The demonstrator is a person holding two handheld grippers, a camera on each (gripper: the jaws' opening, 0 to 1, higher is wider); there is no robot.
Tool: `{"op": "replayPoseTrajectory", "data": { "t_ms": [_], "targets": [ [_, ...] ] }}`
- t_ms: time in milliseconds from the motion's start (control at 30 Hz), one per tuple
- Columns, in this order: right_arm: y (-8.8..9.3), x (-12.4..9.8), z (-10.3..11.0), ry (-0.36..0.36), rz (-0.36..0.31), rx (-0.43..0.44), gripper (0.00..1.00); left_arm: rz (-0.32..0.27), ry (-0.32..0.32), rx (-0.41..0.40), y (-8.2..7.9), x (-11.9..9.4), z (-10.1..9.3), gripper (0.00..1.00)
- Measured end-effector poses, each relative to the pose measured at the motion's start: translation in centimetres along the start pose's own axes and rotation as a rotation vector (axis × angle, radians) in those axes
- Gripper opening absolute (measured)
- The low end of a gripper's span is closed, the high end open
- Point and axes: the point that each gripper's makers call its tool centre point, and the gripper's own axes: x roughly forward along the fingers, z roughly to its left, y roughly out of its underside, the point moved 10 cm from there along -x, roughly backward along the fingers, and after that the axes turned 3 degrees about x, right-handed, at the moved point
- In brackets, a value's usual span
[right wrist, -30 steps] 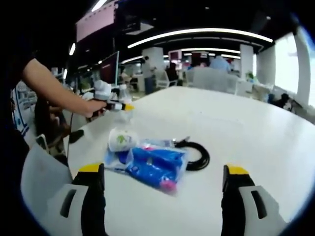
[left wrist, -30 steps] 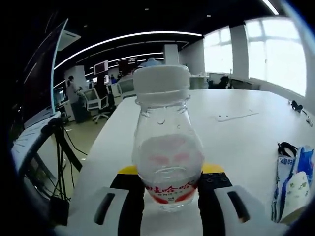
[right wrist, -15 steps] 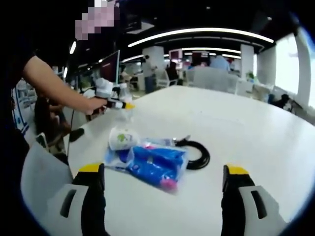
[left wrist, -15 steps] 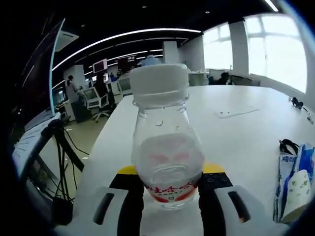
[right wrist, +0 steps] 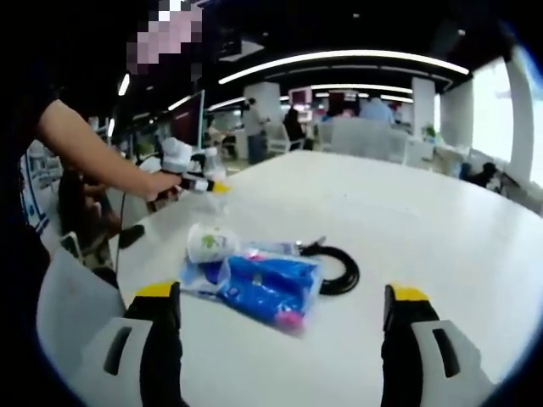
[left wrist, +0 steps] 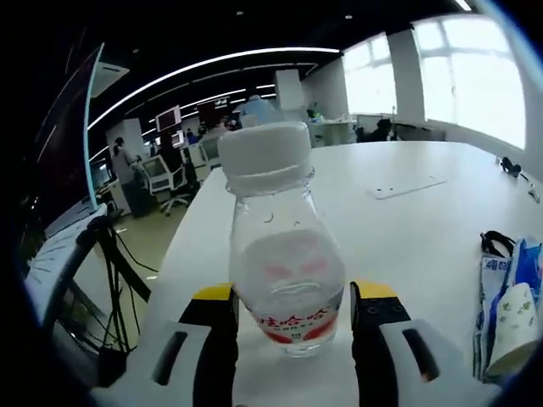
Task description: Arrange the tabletop items into an orderly group along one side of the table until the central work area is clear of visible clutter.
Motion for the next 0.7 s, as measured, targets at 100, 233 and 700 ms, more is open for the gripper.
{"op": "replayPoseTrajectory", "data": {
  "t_ms": [100,233,700],
  "targets": [
    [-0.2,-0.1,0.1,-0.003,-0.005,-0.003,0.98,-0.001,-0.003,-0.003,0.0,-0.4,0.1,0.53],
    [-0.4,-0.2,0.2,-0.005,-0.014,-0.006,0.98,-0.008,-0.021,-0.002,-0.2,-0.9,0.2,0.63],
    [-1.4,-0.6,1.3,-0.020,-0.057,-0.042,0.98,-0.043,0.012,-0.032,-1.1,-3.1,-0.9,0.77]
  ]
}}
